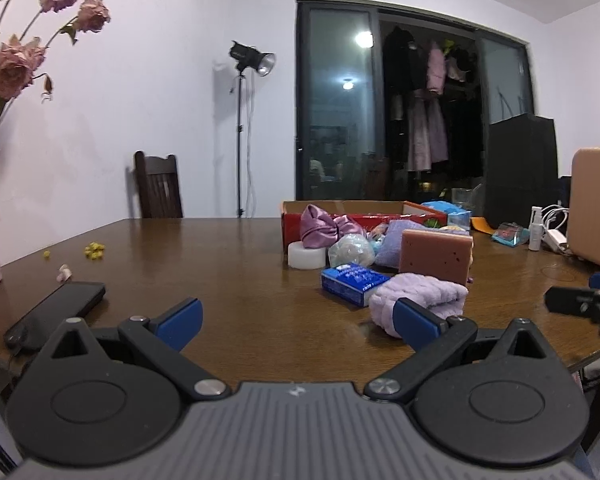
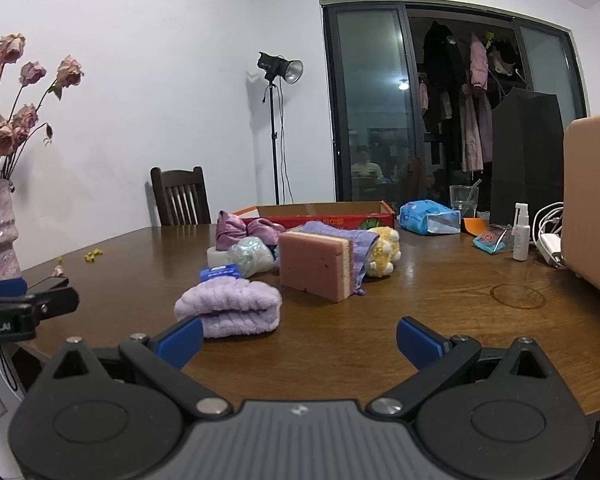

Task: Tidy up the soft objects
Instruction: 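Grasp the lavender rolled towel with the right gripper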

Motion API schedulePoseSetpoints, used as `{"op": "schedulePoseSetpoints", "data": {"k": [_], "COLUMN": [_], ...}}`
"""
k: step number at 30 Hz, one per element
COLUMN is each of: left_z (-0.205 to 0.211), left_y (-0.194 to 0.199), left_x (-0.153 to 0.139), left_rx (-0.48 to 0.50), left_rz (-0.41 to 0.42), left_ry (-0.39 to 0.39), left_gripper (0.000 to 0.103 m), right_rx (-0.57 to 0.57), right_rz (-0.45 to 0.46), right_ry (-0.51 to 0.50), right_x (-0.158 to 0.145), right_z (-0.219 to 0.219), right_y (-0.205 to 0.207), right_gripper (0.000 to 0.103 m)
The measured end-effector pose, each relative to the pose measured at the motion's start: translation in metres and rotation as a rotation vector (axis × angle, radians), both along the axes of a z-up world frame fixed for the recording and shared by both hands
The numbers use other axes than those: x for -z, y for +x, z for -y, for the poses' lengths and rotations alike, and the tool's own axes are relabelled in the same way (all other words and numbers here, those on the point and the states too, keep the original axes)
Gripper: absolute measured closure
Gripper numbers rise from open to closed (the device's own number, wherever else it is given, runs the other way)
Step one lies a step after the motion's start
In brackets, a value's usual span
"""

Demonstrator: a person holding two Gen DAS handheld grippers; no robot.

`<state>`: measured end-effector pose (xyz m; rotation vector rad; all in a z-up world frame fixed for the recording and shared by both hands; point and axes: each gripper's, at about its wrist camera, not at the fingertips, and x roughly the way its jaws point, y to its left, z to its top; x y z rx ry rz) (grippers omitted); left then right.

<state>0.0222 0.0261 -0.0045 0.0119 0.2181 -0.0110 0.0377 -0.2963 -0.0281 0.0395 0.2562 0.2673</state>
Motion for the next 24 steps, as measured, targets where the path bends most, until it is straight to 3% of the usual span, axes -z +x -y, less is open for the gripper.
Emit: {"op": "schedulePoseSetpoints", "data": {"k": [5, 7, 12, 16, 17, 19, 21, 24], "left_z": [-0.020, -0.020, -0.015, 0.001, 0.005, 0.010, 0.014, 0.016], "left_y": [0.045, 0.066, 0.100, 0.120, 0.125, 0.133, 0.142, 0.151], "left_x": [-0.014, -0.021, -0.027, -0.013, -0.009, -0.002, 0.005, 0.012], "left_rx": [-0.034, -0.029, 0.046, 0.142, 0.157, 0.187, 0.252, 0.282], "left_rz": [-0.026, -0.058, -0.160, -0.274, -0.297, -0.337, -0.386, -0.420], "left_ry": [0.014, 0.013, -0.155, -0.267, -0.277, -0.295, -0.334, -0.366], "left_gripper": [0.000, 0.000, 0.000, 0.000, 0.005, 0.028, 0.061, 0.072], "right_rx": [-0.028, -0.063, -0.145, -0.200, -0.206, -0.225, -0.248, -0.279], "right_rz": [0.066, 0.050, -0.094, -0.159, -0.187, -0.231, -0.282, -0.350], "right_ry": [0.022, 0.060, 0.104, 0.133, 0.130, 0.118, 0.112, 0.137], "right_x": [-0.008, -0.010, -0.013, -0.015, -0.014, -0.010, -0.004, 0.007], "right_z": [0.011, 0.013, 0.007, -0.004, -0.008, -0.017, -0.024, -0.028], "right_y": [0.018, 0.040, 0.100, 0.132, 0.139, 0.151, 0.164, 0.176], "right_gripper": [0.000, 0.000, 0.002, 0.017, 0.021, 0.045, 0.056, 0.062]}}
